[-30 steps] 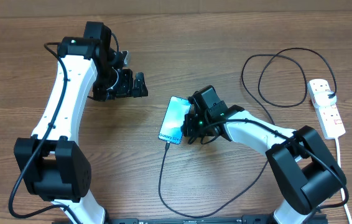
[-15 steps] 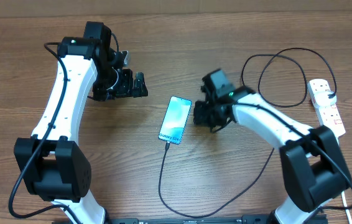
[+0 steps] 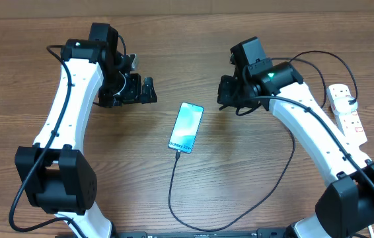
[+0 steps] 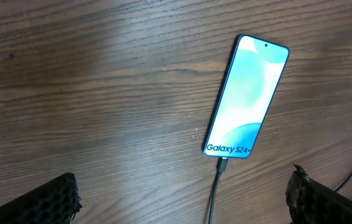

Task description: Plug charger to phone and switch on socket

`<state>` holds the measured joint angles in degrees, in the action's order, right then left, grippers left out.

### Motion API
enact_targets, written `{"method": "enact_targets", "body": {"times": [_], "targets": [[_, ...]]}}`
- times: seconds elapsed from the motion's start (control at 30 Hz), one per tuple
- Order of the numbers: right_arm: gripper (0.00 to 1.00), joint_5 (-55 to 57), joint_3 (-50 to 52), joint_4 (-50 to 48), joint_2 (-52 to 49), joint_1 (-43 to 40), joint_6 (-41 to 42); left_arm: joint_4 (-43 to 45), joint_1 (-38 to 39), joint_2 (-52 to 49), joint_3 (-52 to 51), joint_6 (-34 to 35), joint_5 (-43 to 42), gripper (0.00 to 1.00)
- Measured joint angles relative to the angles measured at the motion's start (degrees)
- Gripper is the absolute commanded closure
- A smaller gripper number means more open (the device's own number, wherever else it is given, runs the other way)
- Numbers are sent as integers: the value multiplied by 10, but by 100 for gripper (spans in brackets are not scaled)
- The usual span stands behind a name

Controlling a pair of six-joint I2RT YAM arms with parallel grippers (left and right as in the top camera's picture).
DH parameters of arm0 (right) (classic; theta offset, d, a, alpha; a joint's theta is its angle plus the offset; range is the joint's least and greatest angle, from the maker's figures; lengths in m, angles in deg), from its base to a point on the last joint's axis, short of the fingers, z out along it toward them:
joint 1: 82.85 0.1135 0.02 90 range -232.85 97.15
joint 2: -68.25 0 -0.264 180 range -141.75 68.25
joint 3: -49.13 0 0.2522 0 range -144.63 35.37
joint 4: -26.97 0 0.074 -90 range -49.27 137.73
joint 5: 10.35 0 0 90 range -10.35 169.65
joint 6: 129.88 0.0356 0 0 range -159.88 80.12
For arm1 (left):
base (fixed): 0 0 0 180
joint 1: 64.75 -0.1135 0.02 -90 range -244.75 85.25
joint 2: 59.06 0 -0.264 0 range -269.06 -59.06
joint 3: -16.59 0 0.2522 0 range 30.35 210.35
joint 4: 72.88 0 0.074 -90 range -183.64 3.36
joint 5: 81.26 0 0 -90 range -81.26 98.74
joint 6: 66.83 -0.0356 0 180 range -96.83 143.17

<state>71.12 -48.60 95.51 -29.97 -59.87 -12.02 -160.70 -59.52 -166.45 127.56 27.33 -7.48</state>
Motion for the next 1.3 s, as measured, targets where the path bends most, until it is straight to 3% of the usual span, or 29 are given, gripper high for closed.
{"method": "enact_targets", "body": {"times": [0.33,0.8,1.3], "targets": [[96,0,155,-166,-40,1,64,0,0,0,0,0,0,1],[96,3,322,-447,-55,23,83,0,0,0,0,0,0,0],[96,21,363,-528,-55,24,138,0,0,0,0,0,0,0]]}}
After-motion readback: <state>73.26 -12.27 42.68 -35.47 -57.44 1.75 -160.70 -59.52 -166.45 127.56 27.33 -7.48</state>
